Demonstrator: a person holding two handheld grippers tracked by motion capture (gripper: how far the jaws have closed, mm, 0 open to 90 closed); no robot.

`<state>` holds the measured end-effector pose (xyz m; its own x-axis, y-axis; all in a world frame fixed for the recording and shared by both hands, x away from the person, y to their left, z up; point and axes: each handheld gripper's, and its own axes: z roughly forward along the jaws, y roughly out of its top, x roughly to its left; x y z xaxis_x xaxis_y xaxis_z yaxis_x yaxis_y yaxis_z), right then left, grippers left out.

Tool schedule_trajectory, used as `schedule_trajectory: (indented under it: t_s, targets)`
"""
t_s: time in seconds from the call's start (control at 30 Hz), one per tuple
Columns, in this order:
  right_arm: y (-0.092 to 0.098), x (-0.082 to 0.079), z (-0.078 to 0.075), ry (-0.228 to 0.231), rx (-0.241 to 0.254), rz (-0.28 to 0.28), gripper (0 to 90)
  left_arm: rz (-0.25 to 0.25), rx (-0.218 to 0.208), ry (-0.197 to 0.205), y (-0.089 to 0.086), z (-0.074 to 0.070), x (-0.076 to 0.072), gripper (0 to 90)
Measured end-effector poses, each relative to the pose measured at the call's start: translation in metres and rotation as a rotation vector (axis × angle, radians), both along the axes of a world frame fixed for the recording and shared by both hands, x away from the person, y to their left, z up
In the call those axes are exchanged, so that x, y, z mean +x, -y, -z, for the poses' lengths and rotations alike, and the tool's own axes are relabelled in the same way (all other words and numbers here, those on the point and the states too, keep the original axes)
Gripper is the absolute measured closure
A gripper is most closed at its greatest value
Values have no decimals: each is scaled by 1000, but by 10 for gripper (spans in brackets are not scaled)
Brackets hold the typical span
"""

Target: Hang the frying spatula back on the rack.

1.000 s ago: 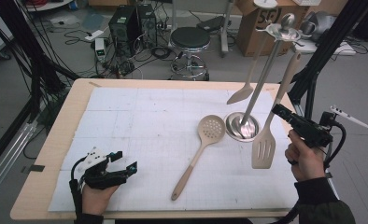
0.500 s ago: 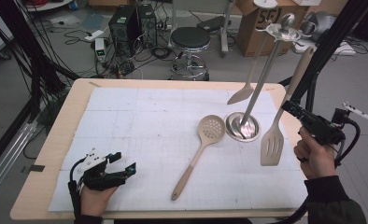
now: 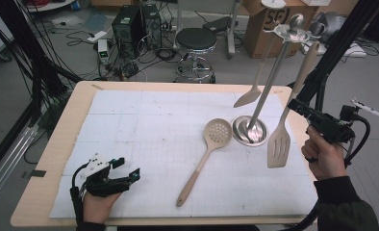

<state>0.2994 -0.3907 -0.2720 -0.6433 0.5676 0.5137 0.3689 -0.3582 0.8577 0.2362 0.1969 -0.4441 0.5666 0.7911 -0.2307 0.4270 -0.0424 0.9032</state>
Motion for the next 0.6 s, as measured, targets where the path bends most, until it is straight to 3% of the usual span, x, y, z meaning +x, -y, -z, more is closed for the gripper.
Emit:
schedule_trajectory:
  t_s: [0.6]
  targets:
    - [-6, 10, 6, -28, 25, -32, 778, 1, 1, -1, 0, 0, 0, 230]
